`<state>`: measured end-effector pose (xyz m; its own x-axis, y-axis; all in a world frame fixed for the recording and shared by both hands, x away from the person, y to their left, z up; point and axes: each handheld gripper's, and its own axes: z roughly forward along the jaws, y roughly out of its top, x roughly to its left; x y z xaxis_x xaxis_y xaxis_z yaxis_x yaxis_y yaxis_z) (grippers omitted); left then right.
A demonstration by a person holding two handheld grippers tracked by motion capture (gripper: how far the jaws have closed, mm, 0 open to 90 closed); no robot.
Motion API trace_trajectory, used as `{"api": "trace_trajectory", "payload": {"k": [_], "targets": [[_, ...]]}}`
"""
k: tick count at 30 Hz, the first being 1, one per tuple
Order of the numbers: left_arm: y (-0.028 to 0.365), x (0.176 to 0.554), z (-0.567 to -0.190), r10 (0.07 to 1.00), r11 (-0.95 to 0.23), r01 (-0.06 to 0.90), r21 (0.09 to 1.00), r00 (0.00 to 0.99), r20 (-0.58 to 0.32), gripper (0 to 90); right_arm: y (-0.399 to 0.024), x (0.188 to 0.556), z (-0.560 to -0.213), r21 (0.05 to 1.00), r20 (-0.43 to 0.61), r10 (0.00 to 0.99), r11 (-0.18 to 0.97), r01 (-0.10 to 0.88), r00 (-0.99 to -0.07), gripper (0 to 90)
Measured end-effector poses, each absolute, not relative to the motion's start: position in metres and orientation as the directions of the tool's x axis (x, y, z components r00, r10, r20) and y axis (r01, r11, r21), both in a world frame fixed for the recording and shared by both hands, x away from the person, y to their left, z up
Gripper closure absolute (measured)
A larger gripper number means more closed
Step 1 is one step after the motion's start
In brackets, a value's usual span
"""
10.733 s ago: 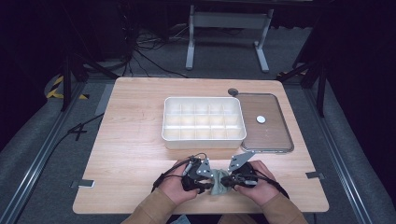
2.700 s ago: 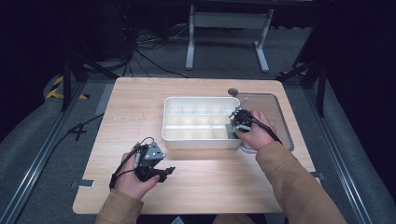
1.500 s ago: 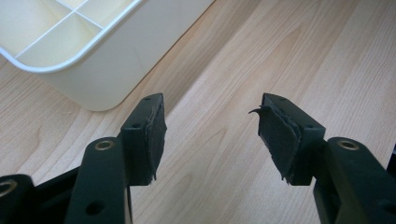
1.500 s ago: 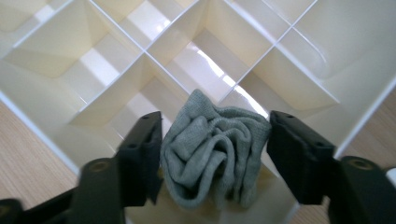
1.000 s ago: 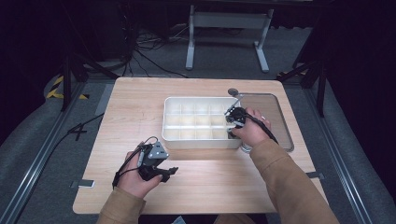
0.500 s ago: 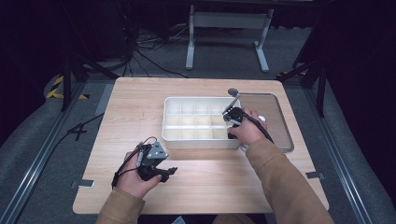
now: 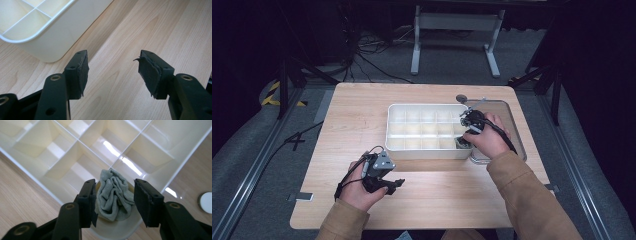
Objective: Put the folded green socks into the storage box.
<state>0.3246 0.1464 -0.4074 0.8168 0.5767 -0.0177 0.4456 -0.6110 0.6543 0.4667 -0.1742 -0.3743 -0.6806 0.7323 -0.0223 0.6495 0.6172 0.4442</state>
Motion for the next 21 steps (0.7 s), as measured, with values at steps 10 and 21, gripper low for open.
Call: {"api": "trace_trajectory", "payload": {"k": [10,21], "targets": [[0.148,0.323,-0.405,0.575,-0.612,0.441,0.657,0.818,-0.013,41.8,-0.191,0.439,-0.345,0.587,-0.004,0.704,0.576,0.569,-0.710,49.5],[0.150,0.318,-0.403,0.580,-0.604,0.450,0.658,0.814,-0.024,41.8,-0.200,0.401,-0.327,0.658,0.020,0.622,0.581,0.479,-0.783,47.2]]}}
